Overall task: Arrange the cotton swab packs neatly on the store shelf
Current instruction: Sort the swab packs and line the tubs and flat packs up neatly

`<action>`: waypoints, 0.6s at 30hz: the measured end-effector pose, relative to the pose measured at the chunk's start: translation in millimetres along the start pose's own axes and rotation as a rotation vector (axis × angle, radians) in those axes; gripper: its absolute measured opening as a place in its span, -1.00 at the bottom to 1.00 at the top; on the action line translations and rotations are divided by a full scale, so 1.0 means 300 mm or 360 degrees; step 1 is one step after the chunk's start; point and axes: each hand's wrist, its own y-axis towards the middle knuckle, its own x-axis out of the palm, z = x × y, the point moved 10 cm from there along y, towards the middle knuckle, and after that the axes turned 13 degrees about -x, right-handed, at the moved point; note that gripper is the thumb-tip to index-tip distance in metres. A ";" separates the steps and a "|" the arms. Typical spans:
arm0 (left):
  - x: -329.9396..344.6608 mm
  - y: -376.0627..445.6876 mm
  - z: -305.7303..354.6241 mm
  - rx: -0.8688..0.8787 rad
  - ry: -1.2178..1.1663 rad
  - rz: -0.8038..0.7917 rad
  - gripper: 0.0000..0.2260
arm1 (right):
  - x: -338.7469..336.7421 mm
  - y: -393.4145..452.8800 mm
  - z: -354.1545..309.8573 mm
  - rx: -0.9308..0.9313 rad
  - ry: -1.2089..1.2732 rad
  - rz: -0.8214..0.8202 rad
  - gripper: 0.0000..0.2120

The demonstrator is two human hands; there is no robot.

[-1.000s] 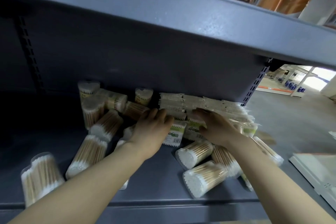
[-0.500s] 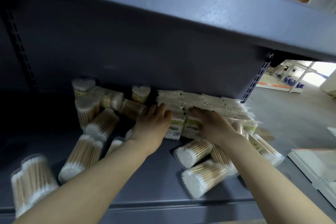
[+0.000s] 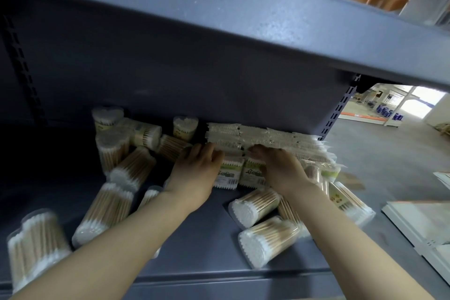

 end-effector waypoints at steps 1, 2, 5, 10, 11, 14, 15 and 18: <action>-0.001 -0.002 -0.007 -0.0015 -0.0017 -0.0009 -0.52 | 0.002 0.003 0.001 0.0002 0.0006 -0.0007 -0.46; -0.002 -0.004 -0.013 -0.0030 -0.0029 -0.0016 -0.53 | 0.002 0.004 0.001 0.0002 0.0034 -0.0012 -0.46; -0.008 -0.009 -0.032 -0.0072 -0.0038 -0.0049 -0.54 | -0.018 0.000 0.005 -0.0019 0.0131 0.0001 -0.44; -0.006 -0.006 -0.073 -0.0167 -0.0024 -0.0091 -0.55 | -0.106 -0.034 0.066 0.0043 0.0099 0.0066 -0.49; -0.005 -0.007 -0.080 -0.0182 -0.0034 -0.0101 -0.56 | -0.117 -0.043 0.076 0.0060 0.0079 0.0062 -0.50; -0.006 -0.012 -0.094 -0.0231 -0.0062 -0.0133 -0.60 | -0.128 -0.068 0.090 0.0096 0.0062 0.0054 -0.53; -0.008 -0.015 -0.097 -0.0246 -0.0068 -0.0148 -0.62 | -0.128 -0.075 0.092 0.0101 0.0058 0.0055 -0.54; -0.009 -0.030 -0.106 -0.0292 -0.0024 -0.0214 -0.67 | -0.116 -0.096 0.100 0.0121 0.0055 0.0043 -0.56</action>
